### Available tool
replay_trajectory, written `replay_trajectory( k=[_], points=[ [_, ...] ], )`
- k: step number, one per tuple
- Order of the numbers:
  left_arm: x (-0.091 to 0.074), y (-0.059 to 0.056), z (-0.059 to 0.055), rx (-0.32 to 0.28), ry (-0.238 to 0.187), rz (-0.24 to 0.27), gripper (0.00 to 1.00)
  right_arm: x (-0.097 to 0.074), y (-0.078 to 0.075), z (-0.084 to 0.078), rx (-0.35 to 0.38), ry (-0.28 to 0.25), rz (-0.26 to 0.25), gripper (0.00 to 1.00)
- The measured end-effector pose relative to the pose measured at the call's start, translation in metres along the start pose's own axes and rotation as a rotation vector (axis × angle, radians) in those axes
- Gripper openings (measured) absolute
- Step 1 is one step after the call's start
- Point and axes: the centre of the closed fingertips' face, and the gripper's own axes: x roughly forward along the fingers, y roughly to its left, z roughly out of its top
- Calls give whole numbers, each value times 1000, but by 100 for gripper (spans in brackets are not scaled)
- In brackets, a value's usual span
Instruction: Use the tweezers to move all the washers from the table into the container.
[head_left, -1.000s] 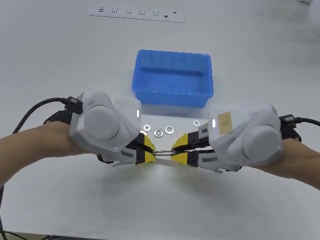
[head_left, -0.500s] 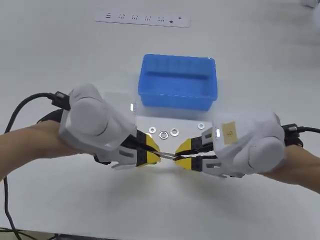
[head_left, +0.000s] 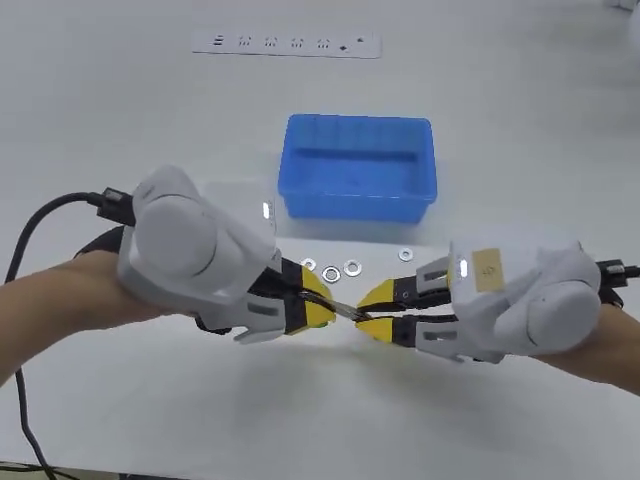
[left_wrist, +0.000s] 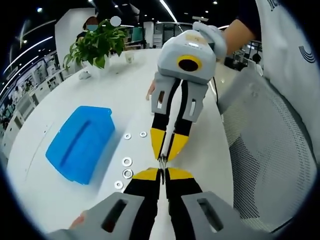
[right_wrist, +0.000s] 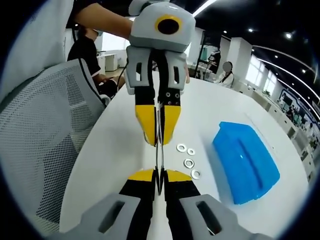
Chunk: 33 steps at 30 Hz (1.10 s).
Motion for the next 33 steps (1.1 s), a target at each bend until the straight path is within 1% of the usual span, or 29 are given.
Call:
replay_trajectory(
  k=[3,4,10,12,14,16,18,19,21,23,26,30,31,32,33],
  points=[
    [1,2,8,-19,-35,10,8,-4,-2,1,45,-40,-20,7],
    [1,2,12,-39,-54,9,7,-5,-1,2,64,-58,-18,7],
    [6,4,23,-82,-92,12,8,-12,-5,-1,131,-122,-45,7],
    [7,4,26,-99,-107,7,9,-14,-4,-2,135,-133,-46,7],
    [9,4,32,-110,-134,2,13,-14,-2,-2,135,-140,-42,7],
    [11,4,35,-101,-144,3,15,-13,-1,-1,135,-149,-38,7],
    [13,0,36,-96,-145,-26,11,-13,-1,-1,145,-156,-38,7],
    [13,0,37,-92,-146,-20,10,-13,-2,-2,152,-159,-36,7],
    [13,-1,38,-90,-151,-28,10,-14,-1,-2,156,-167,-30,7],
    [12,-2,40,-92,-164,-32,10,-13,-1,0,161,-175,-22,7],
    [8,-5,47,-78,-199,-40,9,-12,1,1,150,-173,-8,7],
    [5,-9,46,-45,-197,-38,8,-10,4,3,112,-153,14,7],
    [4,-10,45,-48,-199,-41,8,-10,5,3,102,-148,17,7],
    [4,-11,43,-48,-196,-43,8,-9,5,2,78,-131,21,7],
    [3,-12,42,-46,-197,-43,8,-9,6,3,72,-135,25,7]
  ],
)
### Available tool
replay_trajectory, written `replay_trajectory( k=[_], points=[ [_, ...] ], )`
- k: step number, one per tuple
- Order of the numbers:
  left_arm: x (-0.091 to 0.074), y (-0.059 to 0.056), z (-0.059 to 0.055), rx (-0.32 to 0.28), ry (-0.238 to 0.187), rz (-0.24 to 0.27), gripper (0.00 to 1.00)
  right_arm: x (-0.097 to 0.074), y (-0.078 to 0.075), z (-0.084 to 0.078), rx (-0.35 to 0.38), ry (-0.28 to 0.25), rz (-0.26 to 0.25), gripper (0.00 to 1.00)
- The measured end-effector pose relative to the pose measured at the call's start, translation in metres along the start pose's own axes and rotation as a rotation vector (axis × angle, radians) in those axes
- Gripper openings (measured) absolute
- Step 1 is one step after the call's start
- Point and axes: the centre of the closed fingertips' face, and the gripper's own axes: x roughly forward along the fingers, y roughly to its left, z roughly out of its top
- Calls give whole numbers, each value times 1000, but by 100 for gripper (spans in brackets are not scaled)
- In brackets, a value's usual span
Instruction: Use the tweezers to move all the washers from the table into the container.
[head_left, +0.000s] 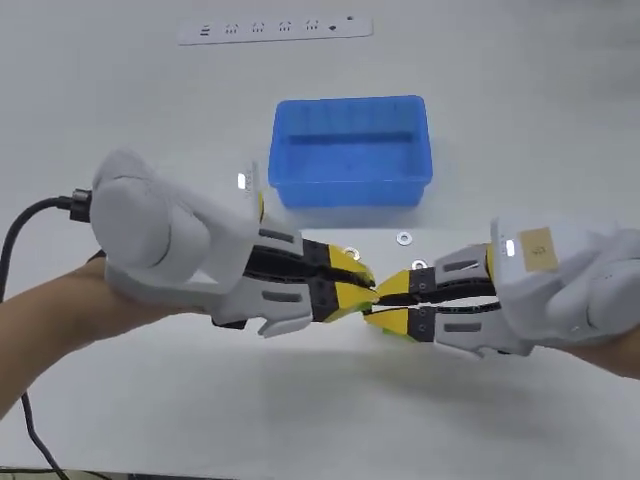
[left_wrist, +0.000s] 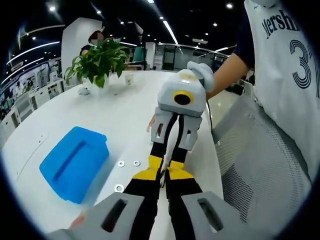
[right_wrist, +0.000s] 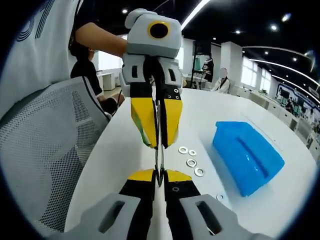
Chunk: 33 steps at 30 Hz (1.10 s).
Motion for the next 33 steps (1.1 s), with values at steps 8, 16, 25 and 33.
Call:
replay_trajectory(
  k=[8,16,25,33],
  points=[
    [-6,-1,9,-3,-57,15,7,-1,0,-1,33,3,14,8],
    [-7,-3,21,-4,-125,-3,9,-4,1,-3,100,-36,39,8],
    [-5,-2,15,8,-93,-28,7,-3,3,0,103,-43,47,8],
    [-5,-5,13,49,-82,-31,10,-4,3,1,125,-52,55,8]
  ],
)
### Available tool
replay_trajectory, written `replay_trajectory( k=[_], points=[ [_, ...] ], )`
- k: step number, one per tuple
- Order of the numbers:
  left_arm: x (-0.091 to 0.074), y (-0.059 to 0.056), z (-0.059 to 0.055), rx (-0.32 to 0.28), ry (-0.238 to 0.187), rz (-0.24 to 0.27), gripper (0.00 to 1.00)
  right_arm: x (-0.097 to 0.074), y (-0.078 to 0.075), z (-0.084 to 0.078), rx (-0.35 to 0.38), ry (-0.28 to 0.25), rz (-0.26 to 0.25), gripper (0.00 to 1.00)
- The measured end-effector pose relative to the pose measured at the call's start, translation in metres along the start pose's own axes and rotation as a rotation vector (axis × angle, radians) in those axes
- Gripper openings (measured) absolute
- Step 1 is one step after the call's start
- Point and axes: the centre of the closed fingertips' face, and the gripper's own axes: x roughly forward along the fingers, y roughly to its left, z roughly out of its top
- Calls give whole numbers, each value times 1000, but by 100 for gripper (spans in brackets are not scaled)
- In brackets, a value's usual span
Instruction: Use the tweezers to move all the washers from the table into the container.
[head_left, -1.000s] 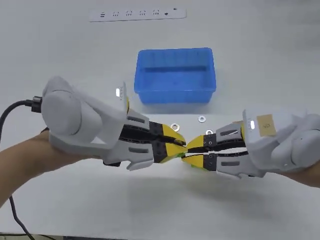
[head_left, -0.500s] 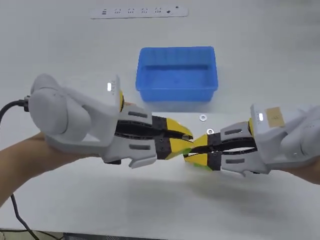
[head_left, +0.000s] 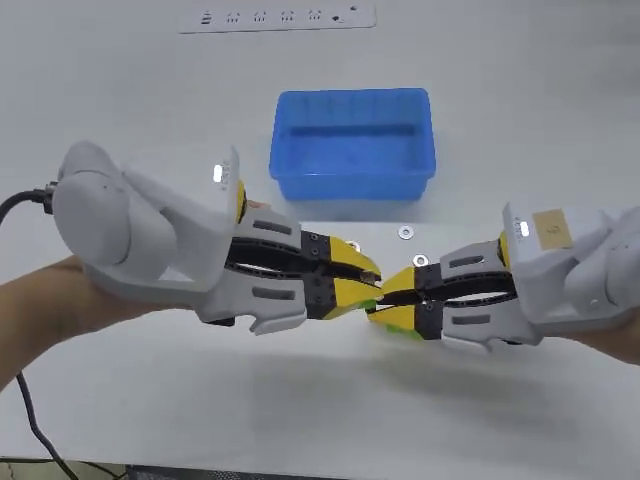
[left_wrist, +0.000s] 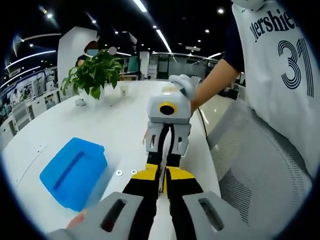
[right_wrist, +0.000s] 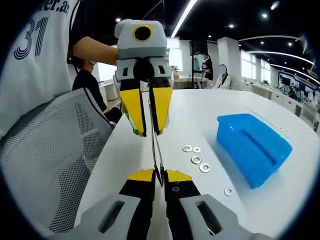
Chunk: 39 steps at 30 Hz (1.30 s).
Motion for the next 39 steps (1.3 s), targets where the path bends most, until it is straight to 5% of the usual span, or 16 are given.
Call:
replay_trajectory(
  k=[7,17,28,39],
  points=[
    [2,0,-3,-11,0,-4,7,-1,2,0,1,4,5,8],
    [0,-4,0,79,33,-11,6,1,1,0,-41,19,-6,9],
    [-7,-6,0,89,25,-2,6,14,7,7,-98,56,14,12],
    [-29,-5,-1,74,1,40,6,24,7,20,-165,63,17,8]
  ],
)
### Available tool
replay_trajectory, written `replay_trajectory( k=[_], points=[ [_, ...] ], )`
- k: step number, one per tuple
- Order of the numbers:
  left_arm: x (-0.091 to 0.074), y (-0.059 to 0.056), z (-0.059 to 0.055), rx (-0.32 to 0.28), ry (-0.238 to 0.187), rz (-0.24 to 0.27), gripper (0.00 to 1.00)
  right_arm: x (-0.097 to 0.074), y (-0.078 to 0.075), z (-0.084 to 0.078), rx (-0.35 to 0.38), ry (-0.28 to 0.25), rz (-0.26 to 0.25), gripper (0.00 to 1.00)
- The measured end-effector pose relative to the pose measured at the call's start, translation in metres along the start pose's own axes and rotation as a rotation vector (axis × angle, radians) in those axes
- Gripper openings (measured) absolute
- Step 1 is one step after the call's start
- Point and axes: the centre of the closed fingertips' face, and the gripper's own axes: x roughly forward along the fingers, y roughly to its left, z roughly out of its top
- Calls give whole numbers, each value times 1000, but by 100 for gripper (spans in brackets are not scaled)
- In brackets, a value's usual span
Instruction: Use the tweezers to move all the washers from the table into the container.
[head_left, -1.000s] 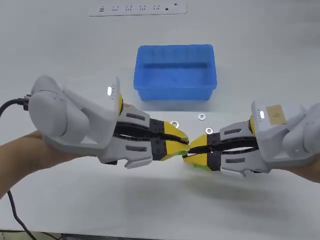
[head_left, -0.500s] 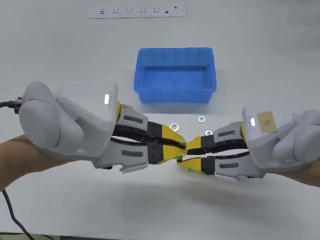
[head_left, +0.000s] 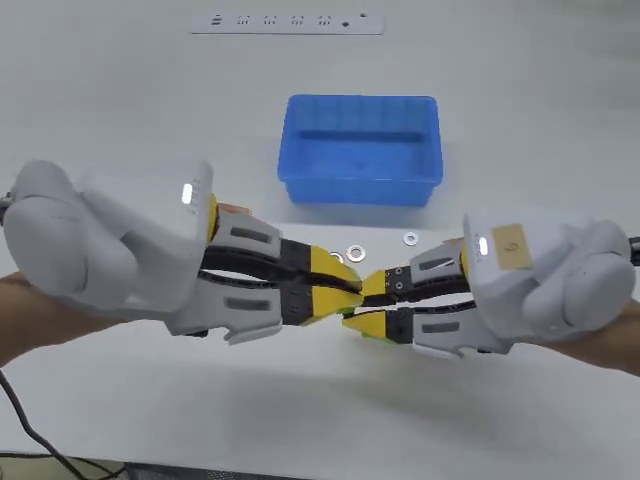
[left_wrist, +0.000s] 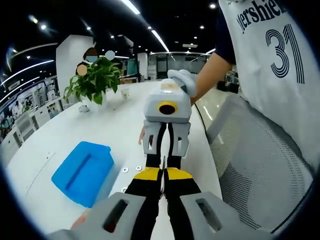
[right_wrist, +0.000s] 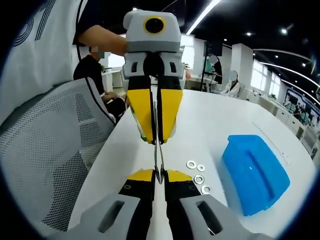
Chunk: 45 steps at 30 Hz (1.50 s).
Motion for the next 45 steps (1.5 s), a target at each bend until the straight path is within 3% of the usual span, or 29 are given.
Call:
replay_trajectory(
  k=[9,19,32,45],
  points=[
    [-23,7,-12,-20,14,49,6,18,-6,11,-45,21,28,9],
    [-42,26,-21,-17,21,101,6,36,-24,22,-47,20,-13,10],
    [-42,48,-32,-38,17,105,6,46,-46,16,-34,48,-53,11],
    [-37,53,-37,-59,21,93,6,49,-50,9,2,57,-47,11]
  ],
)
